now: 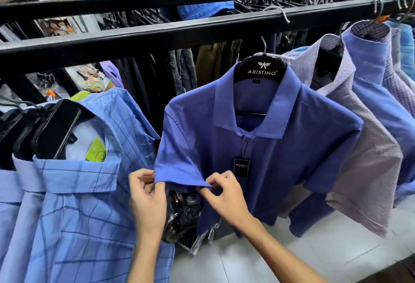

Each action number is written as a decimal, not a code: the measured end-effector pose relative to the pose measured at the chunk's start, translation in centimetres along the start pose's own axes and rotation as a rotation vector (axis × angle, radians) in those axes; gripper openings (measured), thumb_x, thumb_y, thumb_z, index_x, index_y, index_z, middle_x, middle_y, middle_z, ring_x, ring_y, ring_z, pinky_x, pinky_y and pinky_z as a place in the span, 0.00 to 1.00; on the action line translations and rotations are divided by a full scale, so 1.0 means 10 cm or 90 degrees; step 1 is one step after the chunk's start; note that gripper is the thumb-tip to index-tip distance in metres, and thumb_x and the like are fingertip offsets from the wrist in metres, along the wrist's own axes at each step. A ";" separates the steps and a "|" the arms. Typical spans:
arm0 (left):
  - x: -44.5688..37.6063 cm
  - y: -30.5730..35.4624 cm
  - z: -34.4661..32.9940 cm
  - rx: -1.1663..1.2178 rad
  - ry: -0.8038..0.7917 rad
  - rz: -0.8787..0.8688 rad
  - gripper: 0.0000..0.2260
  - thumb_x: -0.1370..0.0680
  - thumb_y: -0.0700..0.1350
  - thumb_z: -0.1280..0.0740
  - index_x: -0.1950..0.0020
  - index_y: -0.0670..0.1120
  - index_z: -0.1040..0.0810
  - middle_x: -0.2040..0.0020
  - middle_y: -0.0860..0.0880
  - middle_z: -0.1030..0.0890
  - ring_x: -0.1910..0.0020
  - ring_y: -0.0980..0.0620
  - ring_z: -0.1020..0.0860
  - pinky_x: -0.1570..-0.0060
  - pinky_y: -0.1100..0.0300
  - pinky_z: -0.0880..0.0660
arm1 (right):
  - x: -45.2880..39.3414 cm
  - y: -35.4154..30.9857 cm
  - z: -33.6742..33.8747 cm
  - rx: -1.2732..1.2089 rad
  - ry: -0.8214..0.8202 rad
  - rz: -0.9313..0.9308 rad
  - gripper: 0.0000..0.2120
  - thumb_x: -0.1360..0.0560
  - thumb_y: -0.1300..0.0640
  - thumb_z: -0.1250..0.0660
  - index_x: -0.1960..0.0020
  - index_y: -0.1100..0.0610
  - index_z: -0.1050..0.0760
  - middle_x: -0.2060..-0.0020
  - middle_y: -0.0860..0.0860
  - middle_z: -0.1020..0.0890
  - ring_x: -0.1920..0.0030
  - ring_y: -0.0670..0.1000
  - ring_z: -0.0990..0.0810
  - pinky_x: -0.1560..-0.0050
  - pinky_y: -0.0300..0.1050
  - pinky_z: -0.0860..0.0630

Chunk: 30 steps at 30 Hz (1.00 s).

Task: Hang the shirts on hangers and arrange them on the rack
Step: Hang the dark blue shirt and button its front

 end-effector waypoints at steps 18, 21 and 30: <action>0.08 0.31 -0.07 -0.076 -0.170 0.073 0.07 0.17 0.45 0.36 0.55 0.50 0.25 0.68 0.47 0.16 0.67 0.48 0.14 0.59 0.44 0.17 | -0.05 -0.16 0.13 -0.219 -0.037 0.019 0.12 0.29 0.68 0.25 0.49 0.54 0.16 0.56 0.49 0.17 0.55 0.47 0.17 0.54 0.42 0.21; -0.01 0.31 -0.01 -0.027 -0.114 0.104 0.08 0.16 0.41 0.38 0.56 0.45 0.27 0.67 0.47 0.15 0.69 0.46 0.14 0.60 0.43 0.17 | -0.09 -0.09 0.21 -0.177 0.189 -0.033 0.13 0.30 0.71 0.28 0.57 0.53 0.16 0.58 0.47 0.20 0.61 0.46 0.20 0.58 0.33 0.26; -0.10 0.10 0.14 -0.294 0.082 -0.026 0.13 0.28 0.34 0.30 0.60 0.49 0.31 0.67 0.49 0.27 0.65 0.40 0.26 0.63 0.51 0.30 | -0.08 0.02 0.27 -0.066 0.143 0.099 0.10 0.30 0.71 0.27 0.58 0.56 0.20 0.60 0.47 0.24 0.64 0.46 0.24 0.60 0.33 0.29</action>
Point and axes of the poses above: each hand's wrist, its own x-axis away from the middle knuckle, its own z-axis out of the back of the hand, y = z × x, the point moved 2 cm from there along -x, towards the middle knuckle
